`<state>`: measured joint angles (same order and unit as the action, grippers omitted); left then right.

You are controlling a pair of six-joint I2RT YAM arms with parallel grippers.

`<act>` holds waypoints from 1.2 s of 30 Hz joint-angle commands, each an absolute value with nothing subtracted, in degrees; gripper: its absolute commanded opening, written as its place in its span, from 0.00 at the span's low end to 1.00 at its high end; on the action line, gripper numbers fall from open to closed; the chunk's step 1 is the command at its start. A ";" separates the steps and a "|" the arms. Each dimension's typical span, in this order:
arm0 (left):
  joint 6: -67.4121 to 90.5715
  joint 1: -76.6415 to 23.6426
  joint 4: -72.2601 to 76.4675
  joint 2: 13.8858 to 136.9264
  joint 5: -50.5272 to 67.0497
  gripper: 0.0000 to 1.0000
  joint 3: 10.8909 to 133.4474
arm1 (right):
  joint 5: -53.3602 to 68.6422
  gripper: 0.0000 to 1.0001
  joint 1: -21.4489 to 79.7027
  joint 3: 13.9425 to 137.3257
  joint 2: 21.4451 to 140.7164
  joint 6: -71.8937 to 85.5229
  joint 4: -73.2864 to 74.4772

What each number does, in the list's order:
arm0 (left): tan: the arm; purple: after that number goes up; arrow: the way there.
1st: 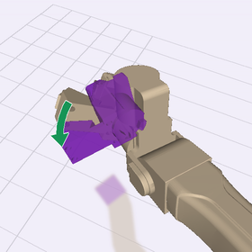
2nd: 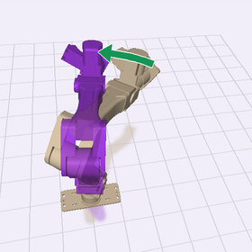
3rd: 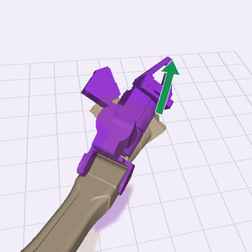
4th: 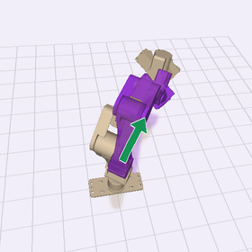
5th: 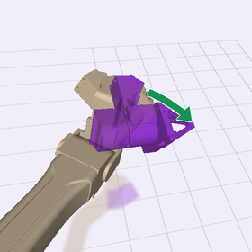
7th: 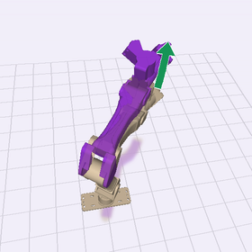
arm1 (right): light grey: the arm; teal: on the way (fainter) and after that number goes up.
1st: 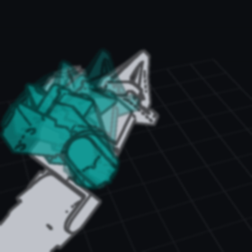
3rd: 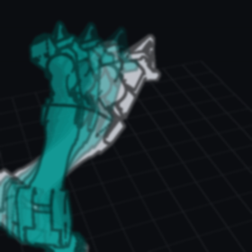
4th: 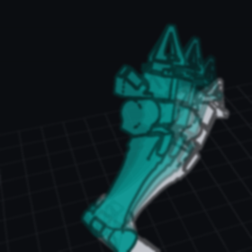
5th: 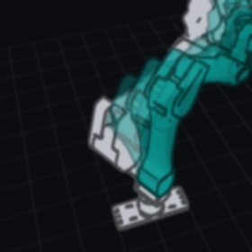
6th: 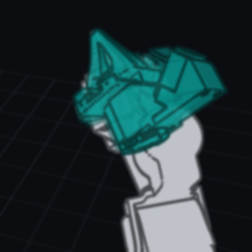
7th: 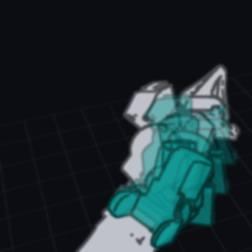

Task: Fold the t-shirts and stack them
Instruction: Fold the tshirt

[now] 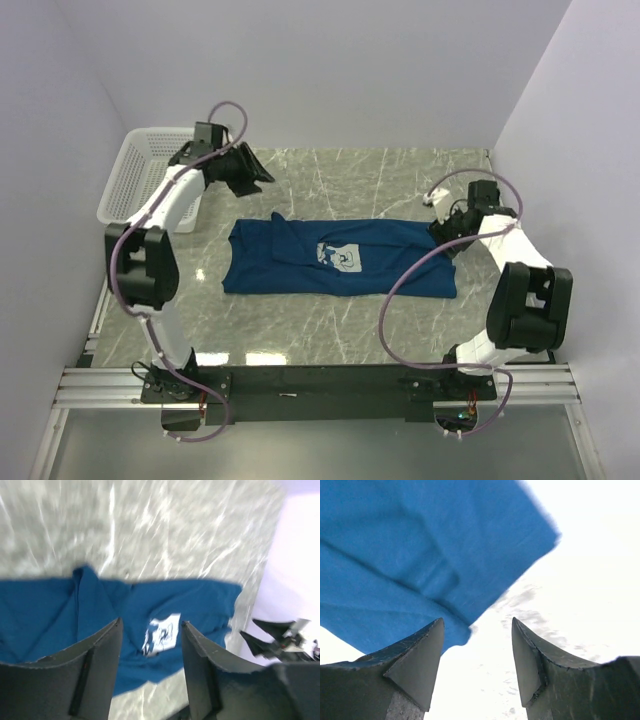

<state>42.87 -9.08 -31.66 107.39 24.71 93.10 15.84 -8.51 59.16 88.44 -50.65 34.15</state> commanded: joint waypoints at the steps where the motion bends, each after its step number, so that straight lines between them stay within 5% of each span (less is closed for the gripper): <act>1: 37.90 -9.14 -25.14 94.06 19.17 0.56 94.40 | 20.72 0.63 -8.96 64.68 83.07 -43.07 34.79; 4: 35.51 -8.97 -22.42 84.05 16.62 0.61 87.50 | 36.04 0.63 -7.66 66.97 83.05 -47.78 45.67; 8: 36.65 -5.99 -18.47 66.50 17.13 0.76 70.26 | 39.29 0.60 11.78 65.57 83.58 -48.53 50.20; 18: 45.08 -0.88 -24.43 40.89 16.88 0.80 41.06 | 10.76 0.58 45.33 85.29 102.01 -23.67 27.43; 25: 47.29 -0.79 -32.69 30.77 11.35 0.81 40.60 | 2.37 0.58 50.36 101.41 121.09 -16.44 28.74; 36: 45.44 -0.79 -38.23 26.37 8.44 0.82 40.00 | -2.02 0.55 52.56 108.28 129.46 -15.20 31.20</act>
